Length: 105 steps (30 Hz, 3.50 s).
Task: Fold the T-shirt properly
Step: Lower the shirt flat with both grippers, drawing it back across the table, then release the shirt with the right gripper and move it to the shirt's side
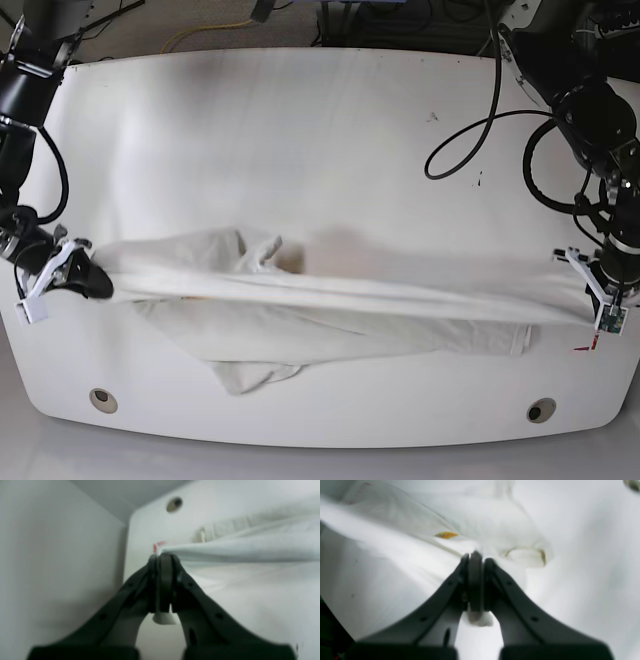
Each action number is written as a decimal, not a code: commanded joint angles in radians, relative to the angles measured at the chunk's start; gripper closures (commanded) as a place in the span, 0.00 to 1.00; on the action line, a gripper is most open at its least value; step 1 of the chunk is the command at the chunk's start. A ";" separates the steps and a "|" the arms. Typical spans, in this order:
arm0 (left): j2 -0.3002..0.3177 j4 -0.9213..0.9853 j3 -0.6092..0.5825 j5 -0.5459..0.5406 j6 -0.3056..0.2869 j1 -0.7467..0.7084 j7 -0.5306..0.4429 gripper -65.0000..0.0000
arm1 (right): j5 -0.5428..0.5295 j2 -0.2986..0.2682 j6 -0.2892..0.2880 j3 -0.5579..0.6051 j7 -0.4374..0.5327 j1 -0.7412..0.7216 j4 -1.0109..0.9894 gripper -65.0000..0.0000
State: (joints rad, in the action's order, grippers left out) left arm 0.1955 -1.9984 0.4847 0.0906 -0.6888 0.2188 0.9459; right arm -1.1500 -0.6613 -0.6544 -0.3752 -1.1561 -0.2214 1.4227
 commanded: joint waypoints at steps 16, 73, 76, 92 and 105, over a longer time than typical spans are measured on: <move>-0.081 -0.017 0.193 0.010 -0.009 -0.382 -0.024 1.00 | -0.034 0.154 -0.003 -0.175 0.043 0.445 0.257 1.00; -0.011 0.044 0.326 -0.214 -0.009 -0.321 -0.020 0.55 | 0.500 0.197 -0.044 -0.034 0.196 -0.197 -0.392 0.25; -0.008 0.052 0.326 -0.191 -0.009 -0.302 -0.020 0.55 | 0.566 0.197 -0.044 -0.006 0.278 -0.255 -0.503 0.25; -0.004 0.143 0.326 -0.182 -0.009 -0.261 -0.023 0.55 | 0.882 0.282 -0.044 -0.003 0.626 -0.416 -0.890 0.25; 0.020 0.267 0.288 -0.182 -0.009 -0.192 -0.023 0.54 | 0.988 0.384 -0.044 -0.003 0.669 -0.416 -0.899 0.33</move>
State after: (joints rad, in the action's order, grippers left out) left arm 0.1986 -1.7397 0.7769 -0.0792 -0.6998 0.0101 0.9424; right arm -0.1787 -0.2737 -0.7002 -0.3786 -0.4728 -0.6155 0.5159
